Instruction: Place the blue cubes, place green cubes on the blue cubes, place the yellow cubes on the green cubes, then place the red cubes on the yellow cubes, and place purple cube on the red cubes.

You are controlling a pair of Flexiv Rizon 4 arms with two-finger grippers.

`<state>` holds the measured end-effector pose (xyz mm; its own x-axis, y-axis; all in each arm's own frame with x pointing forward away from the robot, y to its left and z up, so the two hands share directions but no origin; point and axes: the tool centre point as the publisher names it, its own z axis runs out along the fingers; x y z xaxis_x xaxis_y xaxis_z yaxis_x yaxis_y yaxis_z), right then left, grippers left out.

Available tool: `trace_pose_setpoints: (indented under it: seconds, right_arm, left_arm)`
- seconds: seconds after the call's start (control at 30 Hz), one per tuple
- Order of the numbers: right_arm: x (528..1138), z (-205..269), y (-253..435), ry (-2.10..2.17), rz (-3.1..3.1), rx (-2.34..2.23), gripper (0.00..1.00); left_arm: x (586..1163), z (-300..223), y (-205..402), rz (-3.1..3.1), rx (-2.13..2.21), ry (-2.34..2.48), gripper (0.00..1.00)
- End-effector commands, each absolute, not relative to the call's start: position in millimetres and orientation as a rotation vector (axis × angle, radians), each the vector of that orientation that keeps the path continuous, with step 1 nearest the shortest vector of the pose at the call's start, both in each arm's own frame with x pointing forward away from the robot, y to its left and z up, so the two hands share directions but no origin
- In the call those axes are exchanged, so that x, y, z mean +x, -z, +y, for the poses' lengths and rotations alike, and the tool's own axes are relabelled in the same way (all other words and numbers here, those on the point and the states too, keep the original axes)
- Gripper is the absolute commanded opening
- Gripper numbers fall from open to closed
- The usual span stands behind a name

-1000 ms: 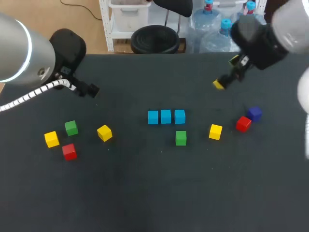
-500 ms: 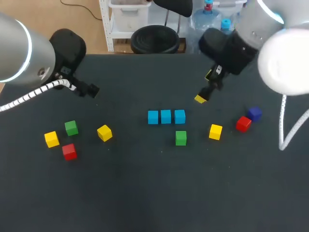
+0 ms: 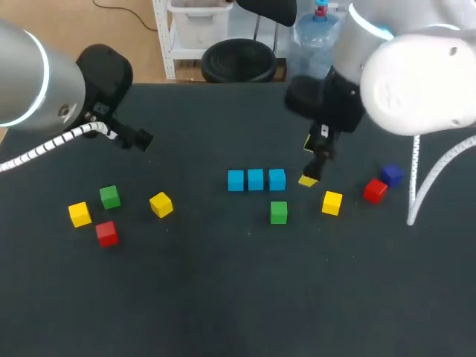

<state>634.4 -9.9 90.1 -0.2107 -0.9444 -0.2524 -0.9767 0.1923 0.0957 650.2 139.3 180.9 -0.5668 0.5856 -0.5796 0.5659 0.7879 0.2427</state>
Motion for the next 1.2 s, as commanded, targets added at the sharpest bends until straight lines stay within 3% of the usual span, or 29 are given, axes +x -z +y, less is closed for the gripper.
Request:
trace_pose_setpoints:
  seconds: [0.03, 0.5, 0.53, 0.57, 0.63, 0.7, 0.73, 0.77, 0.8, 1.2]
  right_arm:
    - [647.9, -4.7, -68.2, -0.297, 2.325, -1.976, 1.00]
    - [675.5, -1.9, -15.3, -0.122, 2.303, -2.069, 1.00]
    - [676.3, -2.3, -15.4, -0.115, 2.301, -2.067, 0.51]
    - [676.6, -2.7, -15.6, -0.113, 2.305, -2.057, 0.33]
    - [677.8, -4.2, -17.6, -0.128, 2.313, -2.037, 0.42]
    - [677.3, -6.8, -19.9, -0.145, 2.325, -1.992, 0.31]
    - [678.1, -8.2, -21.2, -0.157, 2.335, -1.975, 0.38]
    - [678.2, -10.0, -21.9, -0.143, 2.336, -1.974, 0.24]
    - [678.4, -12.0, -22.4, -0.138, 2.345, -1.944, 0.00]
    - [671.3, -17.1, -12.0, -0.138, 2.350, -2.023, 0.00]
  left_arm:
    - [651.5, 139.9, -181.0, 2.312, 0.853, -0.035, 1.00]
    - [651.5, 139.9, -181.0, 2.312, 0.853, -0.035, 1.00]
    - [651.5, 139.9, -181.0, 2.312, 0.853, -0.035, 1.00]
    - [651.5, 139.9, -181.0, 2.312, 0.853, -0.035, 1.00]
    - [651.5, 139.9, -181.0, 2.312, 0.853, -0.035, 1.00]
    - [651.5, 139.9, -181.0, 2.312, 0.853, -0.035, 1.00]
    - [651.5, 139.9, -181.0, 2.312, 0.853, -0.035, 1.00]
    - [651.5, 139.9, -181.0, 2.312, 0.853, -0.035, 1.00]
    - [651.5, 139.9, -181.0, 2.312, 0.853, -0.035, 1.00]
    - [651.5, 139.9, -181.0, 2.312, 0.853, -0.035, 1.00]
